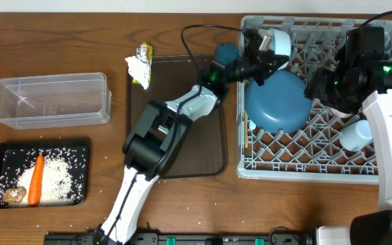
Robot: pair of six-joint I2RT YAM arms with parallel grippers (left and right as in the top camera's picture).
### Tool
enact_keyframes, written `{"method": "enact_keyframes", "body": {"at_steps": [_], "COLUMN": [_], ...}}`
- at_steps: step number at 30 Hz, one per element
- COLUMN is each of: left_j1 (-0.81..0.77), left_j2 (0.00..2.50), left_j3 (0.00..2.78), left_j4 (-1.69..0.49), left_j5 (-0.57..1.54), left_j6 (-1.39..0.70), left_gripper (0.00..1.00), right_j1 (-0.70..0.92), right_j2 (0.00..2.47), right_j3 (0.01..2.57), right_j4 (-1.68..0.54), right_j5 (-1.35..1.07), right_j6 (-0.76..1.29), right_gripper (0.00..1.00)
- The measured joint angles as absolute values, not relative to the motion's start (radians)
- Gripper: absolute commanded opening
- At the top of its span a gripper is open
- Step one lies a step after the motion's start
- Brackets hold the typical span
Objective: Sort waste into correct bins and load items into the dishwasher rack
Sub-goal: 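Lower the light-blue bowl into the rack slots with the left gripper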
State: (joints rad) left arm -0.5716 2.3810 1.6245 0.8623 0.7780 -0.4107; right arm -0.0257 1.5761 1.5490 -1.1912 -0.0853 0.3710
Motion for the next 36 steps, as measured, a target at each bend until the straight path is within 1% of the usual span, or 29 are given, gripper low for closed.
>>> {"method": "enact_keyframes", "body": {"at_steps": [7,8,9,10,11,12,20,27,36], "left_j1": [-0.538,-0.537,-0.534,-0.532,-0.532,-0.531,-0.538,-0.551,-0.564], "left_j2": [2.381,2.381,2.381,2.381,2.381,2.381,2.381,2.381,2.381], "left_j3": [1.625,1.625,1.625,1.625,1.625,1.625,1.625,1.625,1.625], "left_j4": [0.859,0.859,0.859,0.855,0.848,0.841,0.844,0.919,0.867], "left_j5": [0.778,0.778,0.778,0.778,0.778,0.778,0.778,0.786,0.789], "left_j6": [-0.411,-0.411,-0.411,-0.411,-0.414,-0.416,-0.417,-0.434,-0.436], "left_gripper": [0.07,0.10,0.12,0.12,0.07,0.06,0.06,0.06,0.06], "right_j1": [-0.026,-0.026,-0.026,-0.026,-0.026,-0.026,-0.026,-0.026,-0.026], "right_j2": [1.576,1.576,1.576,1.576,1.576,1.576,1.576,1.576,1.576], "right_j3": [1.549,1.549,1.549,1.549,1.549,1.549,1.549,1.549,1.549], "right_j4": [-1.193,-1.193,-1.193,-1.193,-1.193,-1.194,-1.193,-1.193,-1.202], "right_j5": [-0.083,-0.082,-0.082,-0.082,-0.082,-0.081,-0.079,-0.078,-0.078], "right_j6": [0.371,0.371,0.371,0.371,0.371,0.371,0.371,0.371,0.371], "right_gripper": [0.61,0.61,0.60,0.60,0.60,0.60,0.61,0.61,0.61]}}
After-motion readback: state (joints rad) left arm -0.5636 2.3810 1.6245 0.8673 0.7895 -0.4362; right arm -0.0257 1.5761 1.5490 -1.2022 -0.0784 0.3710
